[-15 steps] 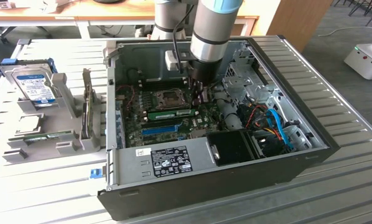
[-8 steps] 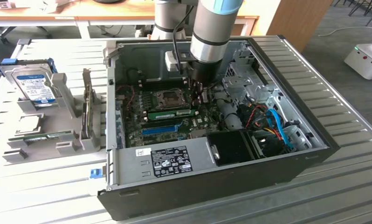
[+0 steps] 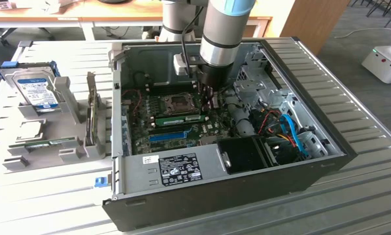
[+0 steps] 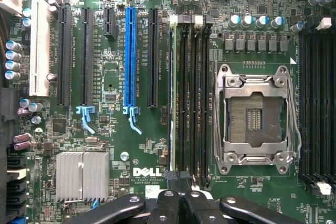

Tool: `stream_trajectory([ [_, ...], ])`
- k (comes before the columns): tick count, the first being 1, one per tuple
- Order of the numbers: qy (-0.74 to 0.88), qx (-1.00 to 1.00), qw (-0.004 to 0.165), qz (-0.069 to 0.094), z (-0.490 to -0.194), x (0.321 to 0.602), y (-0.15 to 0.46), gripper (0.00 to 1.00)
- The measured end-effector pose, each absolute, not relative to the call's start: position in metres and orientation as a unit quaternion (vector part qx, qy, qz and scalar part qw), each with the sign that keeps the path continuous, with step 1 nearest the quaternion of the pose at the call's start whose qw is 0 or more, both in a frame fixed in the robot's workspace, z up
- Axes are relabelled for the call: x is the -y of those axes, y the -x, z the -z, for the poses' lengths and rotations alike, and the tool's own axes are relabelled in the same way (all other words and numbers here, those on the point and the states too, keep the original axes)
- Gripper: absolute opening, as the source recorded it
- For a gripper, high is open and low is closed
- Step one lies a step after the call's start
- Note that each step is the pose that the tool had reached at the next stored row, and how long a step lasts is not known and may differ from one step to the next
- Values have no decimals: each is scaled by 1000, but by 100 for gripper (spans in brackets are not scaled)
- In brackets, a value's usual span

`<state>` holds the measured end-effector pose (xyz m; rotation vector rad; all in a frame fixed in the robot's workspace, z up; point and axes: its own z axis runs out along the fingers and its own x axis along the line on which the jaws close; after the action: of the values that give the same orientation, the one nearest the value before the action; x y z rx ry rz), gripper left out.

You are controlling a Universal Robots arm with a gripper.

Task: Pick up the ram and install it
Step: 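Press down the ram until it locks into place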

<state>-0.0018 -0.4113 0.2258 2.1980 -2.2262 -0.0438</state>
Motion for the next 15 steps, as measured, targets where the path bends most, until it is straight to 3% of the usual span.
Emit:
stream_trajectory([
  [15,-702,712,7,14,-224,411,2,11],
])
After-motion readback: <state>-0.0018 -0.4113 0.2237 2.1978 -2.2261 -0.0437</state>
